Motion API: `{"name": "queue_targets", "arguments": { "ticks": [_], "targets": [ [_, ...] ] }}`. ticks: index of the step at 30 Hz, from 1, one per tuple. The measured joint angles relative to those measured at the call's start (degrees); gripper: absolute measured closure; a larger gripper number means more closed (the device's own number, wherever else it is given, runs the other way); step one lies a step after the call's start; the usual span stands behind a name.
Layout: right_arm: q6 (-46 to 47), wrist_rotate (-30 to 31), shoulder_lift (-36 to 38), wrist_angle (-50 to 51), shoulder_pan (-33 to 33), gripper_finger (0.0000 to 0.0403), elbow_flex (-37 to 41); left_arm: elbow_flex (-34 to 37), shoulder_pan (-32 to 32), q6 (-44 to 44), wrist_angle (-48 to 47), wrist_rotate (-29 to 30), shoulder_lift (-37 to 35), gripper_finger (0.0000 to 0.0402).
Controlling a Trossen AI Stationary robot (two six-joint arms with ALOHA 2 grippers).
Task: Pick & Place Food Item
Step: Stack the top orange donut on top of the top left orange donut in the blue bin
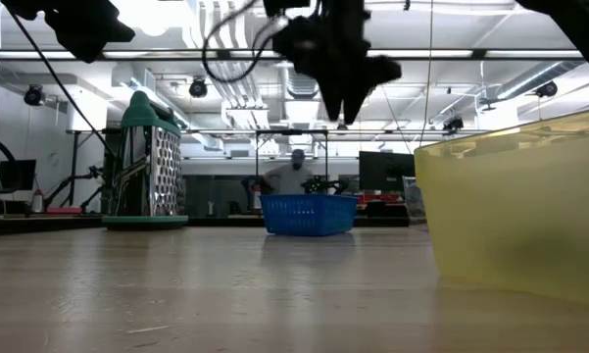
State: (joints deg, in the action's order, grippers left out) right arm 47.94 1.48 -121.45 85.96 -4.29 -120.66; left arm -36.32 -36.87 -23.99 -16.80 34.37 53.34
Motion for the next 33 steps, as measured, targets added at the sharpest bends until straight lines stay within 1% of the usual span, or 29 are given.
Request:
{"name": "queue_targets", "arguments": {
  "ticks": [5, 9, 12, 16, 20, 25, 33],
  "targets": [
    [3.92, 0.52, 0.04, 2.49, 6.89, 0.0271, -3.10, 0.00, 0.01, 0.00, 0.00, 0.00, 0.00, 0.0252],
    [8.68, 5.73, 0.04, 2.52, 13.62, 0.0272, -3.93, 0.00, 0.01, -0.02, 0.00, 0.00, 0.00, 0.0252],
    [12.70, 7.50, 0.04, 2.57, 18.70, 0.0275, -3.82, 0.00, 0.01, -0.02, 0.00, 0.00, 0.00, 0.0252],
    [18.51, 7.98, 0.04, 2.60, 24.39, 0.0280, -3.82, 0.00, -0.01, -0.02, 0.00, -0.01, 0.00, 0.0252],
    [24.75, 12.93, 0.04, 3.48, 29.30, 0.0282, -3.80, 0.00, -0.01, -0.02, 0.00, -0.02, 0.00, 0.0252],
    [30.68, 17.65, 0.87, 4.10, 33.70, 0.0278, -3.58, 0.00, -0.01, -0.02, 0.01, -0.02, 0.00, 0.0252],
    [39.56, 17.97, 4.03, 4.09, 37.47, 0.0286, -1.60, 0.00, -0.01, -0.15, 0.03, -0.02, -0.01, 0.0252]
  ]
}}
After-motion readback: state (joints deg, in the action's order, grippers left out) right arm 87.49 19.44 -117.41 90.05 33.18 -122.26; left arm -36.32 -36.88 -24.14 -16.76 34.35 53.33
